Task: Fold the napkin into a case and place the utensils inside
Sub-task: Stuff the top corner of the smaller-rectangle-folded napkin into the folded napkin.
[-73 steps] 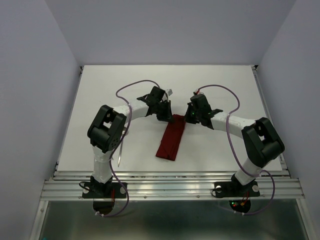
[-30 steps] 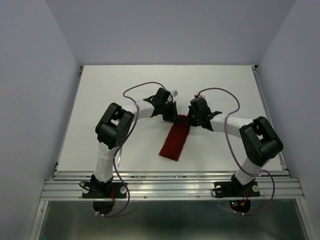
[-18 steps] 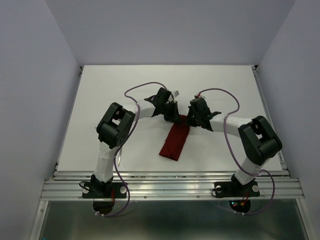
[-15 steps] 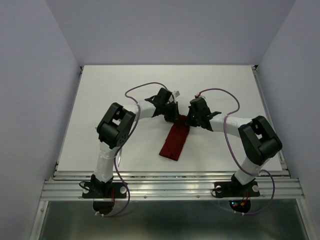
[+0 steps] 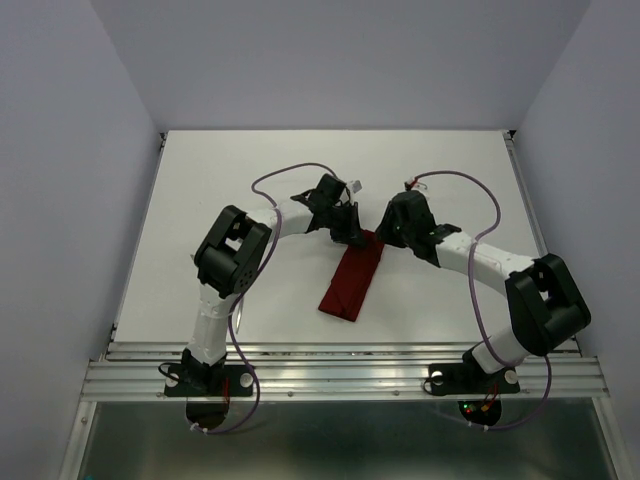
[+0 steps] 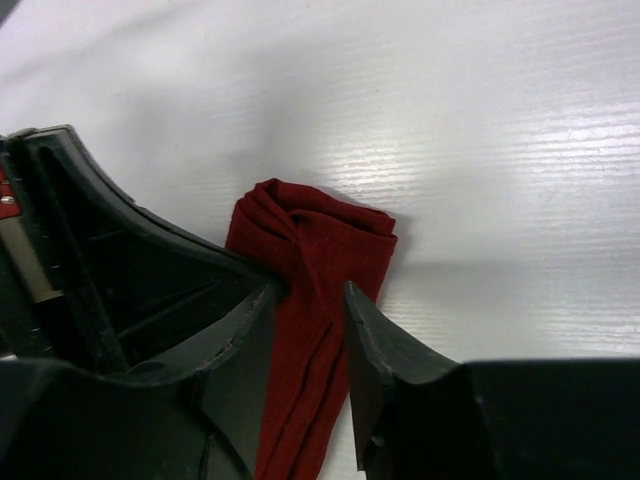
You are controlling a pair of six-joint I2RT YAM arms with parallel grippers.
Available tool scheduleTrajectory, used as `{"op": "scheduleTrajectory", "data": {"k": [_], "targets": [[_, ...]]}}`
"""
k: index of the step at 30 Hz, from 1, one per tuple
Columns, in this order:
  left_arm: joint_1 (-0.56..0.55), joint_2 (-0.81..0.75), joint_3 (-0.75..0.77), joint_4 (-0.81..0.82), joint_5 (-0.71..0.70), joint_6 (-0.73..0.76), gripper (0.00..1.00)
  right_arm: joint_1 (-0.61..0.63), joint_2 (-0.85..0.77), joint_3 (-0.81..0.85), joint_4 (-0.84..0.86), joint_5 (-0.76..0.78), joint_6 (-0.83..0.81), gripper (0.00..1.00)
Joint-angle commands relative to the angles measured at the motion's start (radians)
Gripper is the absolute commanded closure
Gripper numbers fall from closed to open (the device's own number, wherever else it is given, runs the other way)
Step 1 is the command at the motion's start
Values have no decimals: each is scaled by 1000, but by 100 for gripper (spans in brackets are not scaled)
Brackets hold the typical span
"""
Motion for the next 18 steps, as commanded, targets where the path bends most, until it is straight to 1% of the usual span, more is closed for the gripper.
{"op": "scheduleTrajectory", "data": {"k": [1,5,6,8,18], "targets": [[-4,0,45,-6,10,15,100,-24,-2,-33,-7,-1,11,60],[-4,9,50,-8,10,15,100,-33,4,-49,-2,-46,24,50],[-4,11,51,-6,11,15,100,-33,9,-52,-4,-69,27,46],[-4,20,56,-8,11,14,100,-33,13,-60,-2,-87,33,44],[-6,43,71,0,16,6,100,-33,88,-83,47,-175,53,43]]}}
